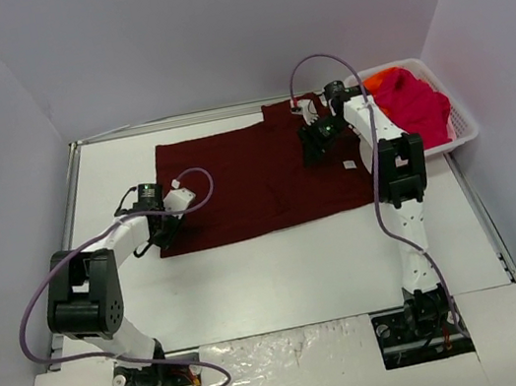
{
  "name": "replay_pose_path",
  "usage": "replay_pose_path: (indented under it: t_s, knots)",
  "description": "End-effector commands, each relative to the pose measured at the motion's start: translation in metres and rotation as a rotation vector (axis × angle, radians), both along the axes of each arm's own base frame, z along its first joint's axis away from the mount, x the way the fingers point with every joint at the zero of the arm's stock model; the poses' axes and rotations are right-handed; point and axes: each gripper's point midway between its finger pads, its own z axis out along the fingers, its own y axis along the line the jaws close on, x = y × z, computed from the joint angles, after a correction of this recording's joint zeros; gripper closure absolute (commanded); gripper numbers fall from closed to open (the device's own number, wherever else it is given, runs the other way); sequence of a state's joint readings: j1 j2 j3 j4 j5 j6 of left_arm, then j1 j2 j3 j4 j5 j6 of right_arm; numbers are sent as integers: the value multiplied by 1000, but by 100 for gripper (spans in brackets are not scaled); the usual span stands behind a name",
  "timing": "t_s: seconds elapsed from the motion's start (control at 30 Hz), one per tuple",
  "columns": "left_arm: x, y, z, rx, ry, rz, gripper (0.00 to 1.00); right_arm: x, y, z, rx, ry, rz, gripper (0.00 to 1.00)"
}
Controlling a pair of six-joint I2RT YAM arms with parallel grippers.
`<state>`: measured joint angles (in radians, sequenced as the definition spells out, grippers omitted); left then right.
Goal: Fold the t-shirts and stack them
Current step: Fold the flattened tshirt in 1/3 of the way
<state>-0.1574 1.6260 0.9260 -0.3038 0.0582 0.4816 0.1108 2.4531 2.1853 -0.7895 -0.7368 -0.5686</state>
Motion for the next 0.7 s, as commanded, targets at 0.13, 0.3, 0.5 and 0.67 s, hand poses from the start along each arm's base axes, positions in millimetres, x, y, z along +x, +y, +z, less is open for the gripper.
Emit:
replay_pose_path:
  t_s: [0.13, 0.3, 0.5, 0.67]
  knots:
    - [-7, 1, -9, 40, 37, 11, 66, 12, -6, -5, -31, -5, -21, 50]
    - [-8, 2, -9, 42, 38, 16, 66, 20, -6, -10, -29, -12, -28, 50]
    - [-8, 2, -10, 41, 41, 18, 66, 29, -14, -8, -49, -42, -49, 49]
    - [-8, 2, -11, 42, 47, 19, 66, 31, -25, -18, -56, -25, -77, 49]
